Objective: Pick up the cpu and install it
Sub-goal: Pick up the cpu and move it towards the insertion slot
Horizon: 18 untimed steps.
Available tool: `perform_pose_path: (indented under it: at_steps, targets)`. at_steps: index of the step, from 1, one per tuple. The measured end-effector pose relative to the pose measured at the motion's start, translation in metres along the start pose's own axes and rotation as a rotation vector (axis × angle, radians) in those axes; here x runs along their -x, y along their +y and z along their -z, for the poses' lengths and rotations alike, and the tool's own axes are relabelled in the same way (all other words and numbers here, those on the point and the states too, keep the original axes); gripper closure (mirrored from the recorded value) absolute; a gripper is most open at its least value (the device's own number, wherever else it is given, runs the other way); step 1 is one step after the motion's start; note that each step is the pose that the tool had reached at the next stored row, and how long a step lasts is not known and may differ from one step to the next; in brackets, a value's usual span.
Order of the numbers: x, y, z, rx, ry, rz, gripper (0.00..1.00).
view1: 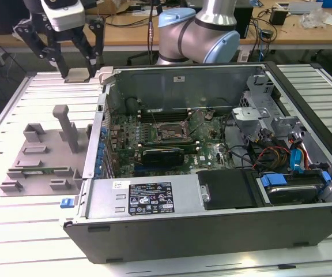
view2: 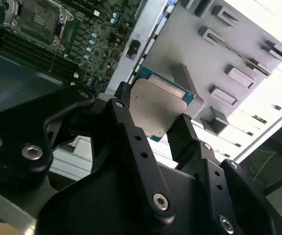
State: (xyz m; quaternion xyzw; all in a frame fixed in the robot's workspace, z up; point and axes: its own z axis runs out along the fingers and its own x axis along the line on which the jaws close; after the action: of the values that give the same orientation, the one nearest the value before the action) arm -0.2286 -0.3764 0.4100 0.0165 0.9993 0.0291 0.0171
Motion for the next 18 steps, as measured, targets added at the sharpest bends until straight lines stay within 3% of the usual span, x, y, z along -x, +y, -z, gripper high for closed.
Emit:
perform_pose_path:
  at_steps: [6,8,18]
  targets:
    - [0.0193,0.0006,-0.0007,0.0001,-0.0001,0.0,0.46]
    - [0.0327,0.001,-0.0011,0.0,0.0,0.0,0.46]
    - [0.0733,0.0023,-0.0026,0.0,0.0,0.0,0.46]
